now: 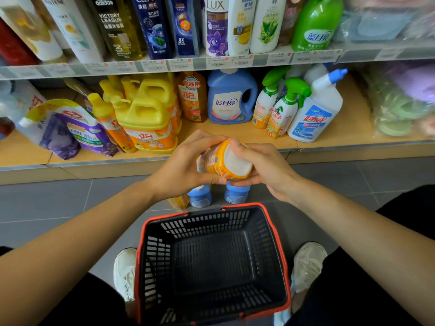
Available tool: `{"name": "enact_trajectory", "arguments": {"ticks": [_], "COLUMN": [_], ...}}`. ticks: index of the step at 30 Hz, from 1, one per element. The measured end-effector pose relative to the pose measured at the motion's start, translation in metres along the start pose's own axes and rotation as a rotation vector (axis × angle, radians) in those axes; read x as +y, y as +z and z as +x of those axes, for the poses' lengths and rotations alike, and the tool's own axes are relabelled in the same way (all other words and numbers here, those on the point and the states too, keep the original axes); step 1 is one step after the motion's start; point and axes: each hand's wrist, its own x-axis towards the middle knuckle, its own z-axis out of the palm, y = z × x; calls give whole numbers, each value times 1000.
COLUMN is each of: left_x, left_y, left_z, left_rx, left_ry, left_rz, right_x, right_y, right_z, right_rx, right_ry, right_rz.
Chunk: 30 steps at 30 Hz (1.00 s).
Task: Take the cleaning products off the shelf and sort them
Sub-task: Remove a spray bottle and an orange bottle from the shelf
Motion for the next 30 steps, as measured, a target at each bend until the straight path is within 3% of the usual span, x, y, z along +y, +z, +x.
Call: {"name": "enact_trajectory", "arguments": {"ticks": [5, 9, 13, 16, 21, 27, 30], "left_x": [-7, -9, -5, -3, -3, -7, -11], "left_y": [0, -6, -8, -7, -7, -8, -13], "left_z": [0, -1, 1, 2, 1, 3, 4], "left_rx": [30, 122, 163, 171, 182, 209, 291], "left_ry": [-53, -185, -208, -222, -234, -278, -306], "left_rz": [13, -175, -219, -239, -273, -290, -336], "right_x": [6, 10, 8, 11, 15, 10, 10], "right_y": [-5, -6, -9, -9, -10, -17, -23], "right_z": [3, 4, 4, 5, 7, 7, 10], "right_rx": [-69, -127, -1, -47, 88, 270, 338], "right_ry": [-31, -161, -539, -817, -1081, -1154, -905], "right_rz": [41, -48, -498, -816, -836, -776, -703]}}
